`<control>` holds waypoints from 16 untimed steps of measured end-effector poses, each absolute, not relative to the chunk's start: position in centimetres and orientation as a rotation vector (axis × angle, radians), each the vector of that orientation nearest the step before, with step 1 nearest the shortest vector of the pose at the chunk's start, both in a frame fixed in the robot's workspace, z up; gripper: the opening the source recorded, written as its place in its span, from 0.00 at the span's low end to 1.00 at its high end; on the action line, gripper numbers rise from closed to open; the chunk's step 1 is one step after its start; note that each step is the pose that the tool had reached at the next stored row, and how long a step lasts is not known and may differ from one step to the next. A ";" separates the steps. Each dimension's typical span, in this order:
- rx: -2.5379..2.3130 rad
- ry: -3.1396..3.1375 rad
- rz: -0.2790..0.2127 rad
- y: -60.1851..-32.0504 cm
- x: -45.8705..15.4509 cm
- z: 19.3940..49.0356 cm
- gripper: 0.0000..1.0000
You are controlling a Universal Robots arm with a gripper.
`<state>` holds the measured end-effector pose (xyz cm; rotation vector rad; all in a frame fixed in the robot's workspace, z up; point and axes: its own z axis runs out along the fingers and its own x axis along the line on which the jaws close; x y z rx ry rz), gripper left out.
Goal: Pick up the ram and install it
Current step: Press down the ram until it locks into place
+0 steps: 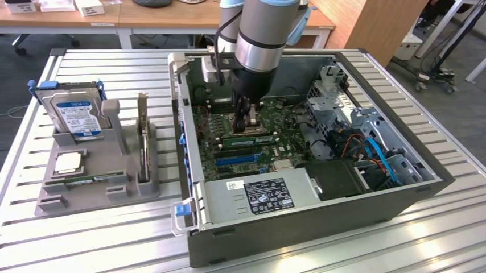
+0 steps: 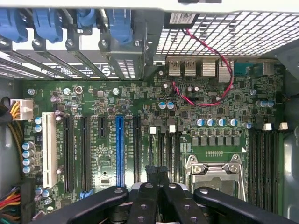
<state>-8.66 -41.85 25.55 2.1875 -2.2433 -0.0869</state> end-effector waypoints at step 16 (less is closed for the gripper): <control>2.188 -2.243 -0.087 -41.9 -8.3 25.1 0.10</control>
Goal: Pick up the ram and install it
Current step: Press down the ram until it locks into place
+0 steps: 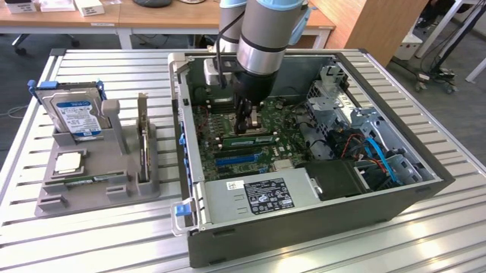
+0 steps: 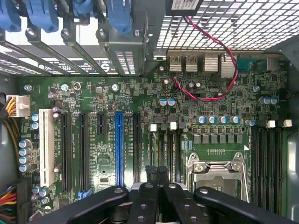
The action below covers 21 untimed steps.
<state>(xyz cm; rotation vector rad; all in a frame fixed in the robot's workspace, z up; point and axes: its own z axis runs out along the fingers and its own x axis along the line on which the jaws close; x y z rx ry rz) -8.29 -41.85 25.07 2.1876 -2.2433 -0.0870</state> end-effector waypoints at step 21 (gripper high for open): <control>2.188 -2.243 -0.087 -41.9 -8.3 23.4 0.10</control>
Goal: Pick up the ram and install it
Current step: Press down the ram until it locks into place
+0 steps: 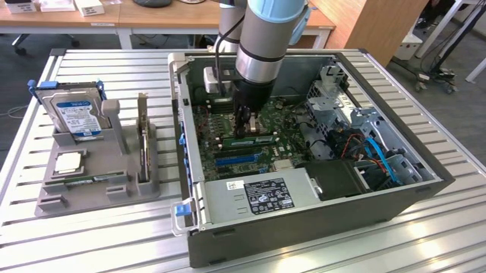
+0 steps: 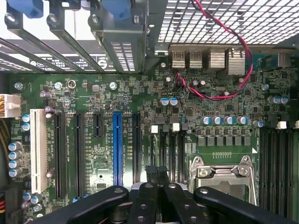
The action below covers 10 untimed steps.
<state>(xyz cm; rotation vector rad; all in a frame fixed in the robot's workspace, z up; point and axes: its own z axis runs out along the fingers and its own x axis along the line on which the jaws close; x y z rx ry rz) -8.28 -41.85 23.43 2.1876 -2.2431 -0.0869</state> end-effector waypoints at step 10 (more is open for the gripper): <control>2.188 -2.243 -0.087 -41.8 -8.3 23.2 0.10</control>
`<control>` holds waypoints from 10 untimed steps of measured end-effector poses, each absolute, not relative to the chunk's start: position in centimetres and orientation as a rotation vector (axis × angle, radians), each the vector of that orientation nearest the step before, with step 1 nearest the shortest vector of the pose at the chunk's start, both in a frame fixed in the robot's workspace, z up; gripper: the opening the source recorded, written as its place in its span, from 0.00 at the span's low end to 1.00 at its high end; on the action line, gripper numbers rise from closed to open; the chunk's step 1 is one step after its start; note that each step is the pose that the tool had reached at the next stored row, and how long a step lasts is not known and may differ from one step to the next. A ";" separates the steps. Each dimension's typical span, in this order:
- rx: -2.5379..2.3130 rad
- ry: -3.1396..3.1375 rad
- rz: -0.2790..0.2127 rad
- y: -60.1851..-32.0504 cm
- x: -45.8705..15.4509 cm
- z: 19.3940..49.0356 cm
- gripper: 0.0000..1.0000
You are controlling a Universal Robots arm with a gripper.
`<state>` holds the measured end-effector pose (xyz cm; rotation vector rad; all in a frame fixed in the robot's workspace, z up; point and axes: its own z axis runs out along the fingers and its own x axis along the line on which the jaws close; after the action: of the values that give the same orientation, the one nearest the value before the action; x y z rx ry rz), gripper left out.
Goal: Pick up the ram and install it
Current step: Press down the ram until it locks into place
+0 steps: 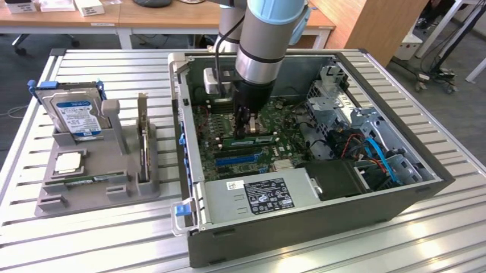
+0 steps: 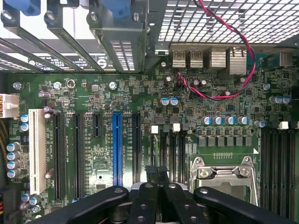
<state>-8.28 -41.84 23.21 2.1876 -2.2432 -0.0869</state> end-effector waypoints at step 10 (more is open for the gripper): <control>2.188 -2.243 -0.087 -41.7 -8.3 23.0 0.10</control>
<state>-8.28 -41.74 23.03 2.1876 -2.2431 -0.0868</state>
